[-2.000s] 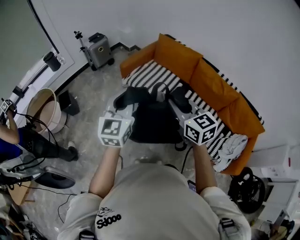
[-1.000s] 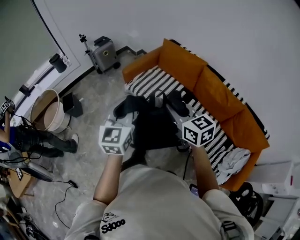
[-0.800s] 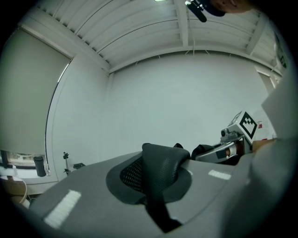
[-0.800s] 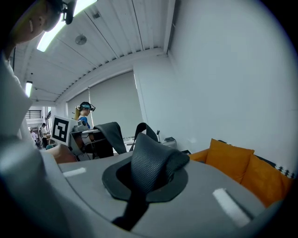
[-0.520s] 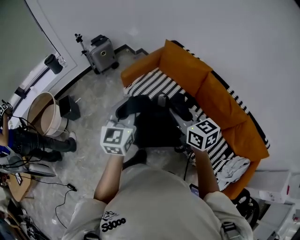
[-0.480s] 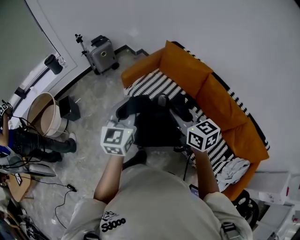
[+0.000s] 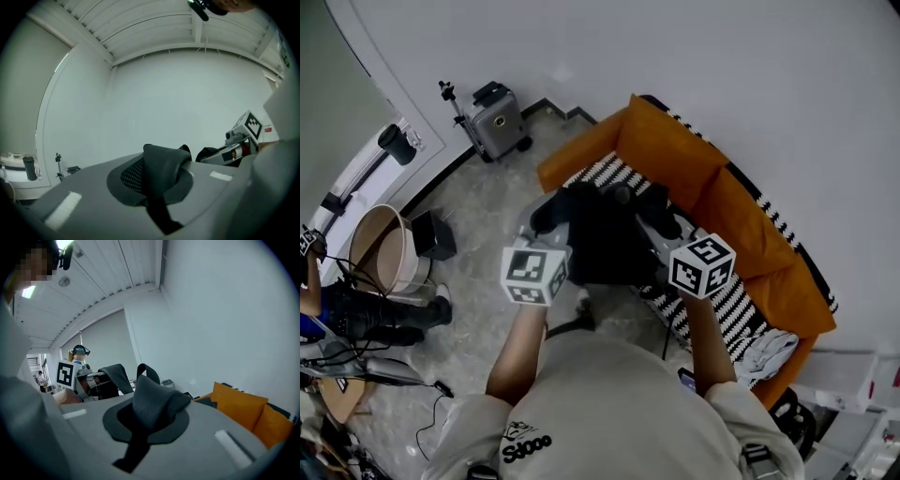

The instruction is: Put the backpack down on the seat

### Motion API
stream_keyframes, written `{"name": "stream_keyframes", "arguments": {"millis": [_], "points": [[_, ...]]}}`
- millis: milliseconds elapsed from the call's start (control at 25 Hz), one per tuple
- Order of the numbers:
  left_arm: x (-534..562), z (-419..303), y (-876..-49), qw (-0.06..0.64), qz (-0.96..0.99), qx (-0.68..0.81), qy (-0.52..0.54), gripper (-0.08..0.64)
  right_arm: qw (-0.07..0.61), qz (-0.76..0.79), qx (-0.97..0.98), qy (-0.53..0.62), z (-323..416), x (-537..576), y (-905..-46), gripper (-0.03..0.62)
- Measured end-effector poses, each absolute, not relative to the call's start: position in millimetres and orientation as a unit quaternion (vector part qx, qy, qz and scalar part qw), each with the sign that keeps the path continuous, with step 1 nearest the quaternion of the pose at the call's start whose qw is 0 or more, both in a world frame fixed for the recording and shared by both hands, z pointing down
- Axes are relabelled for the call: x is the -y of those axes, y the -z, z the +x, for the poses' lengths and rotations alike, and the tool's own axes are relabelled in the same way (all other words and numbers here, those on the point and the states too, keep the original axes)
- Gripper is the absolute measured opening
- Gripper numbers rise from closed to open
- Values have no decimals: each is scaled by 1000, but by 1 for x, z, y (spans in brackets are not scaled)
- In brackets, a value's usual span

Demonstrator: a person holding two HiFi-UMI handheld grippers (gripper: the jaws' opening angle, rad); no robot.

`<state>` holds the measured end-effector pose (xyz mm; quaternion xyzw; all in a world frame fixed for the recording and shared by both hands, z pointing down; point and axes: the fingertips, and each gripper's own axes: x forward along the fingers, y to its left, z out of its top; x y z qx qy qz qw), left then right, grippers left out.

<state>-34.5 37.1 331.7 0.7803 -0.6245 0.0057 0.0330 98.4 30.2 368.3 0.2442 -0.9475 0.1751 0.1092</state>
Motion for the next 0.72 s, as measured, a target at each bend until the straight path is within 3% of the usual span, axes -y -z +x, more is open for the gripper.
{"name": "stream_keyframes", "arguments": {"millis": [720], "points": [[64,-74,-351,60,800,597,-15,11,125,273,934,-195,58,61,-383,5]]}}
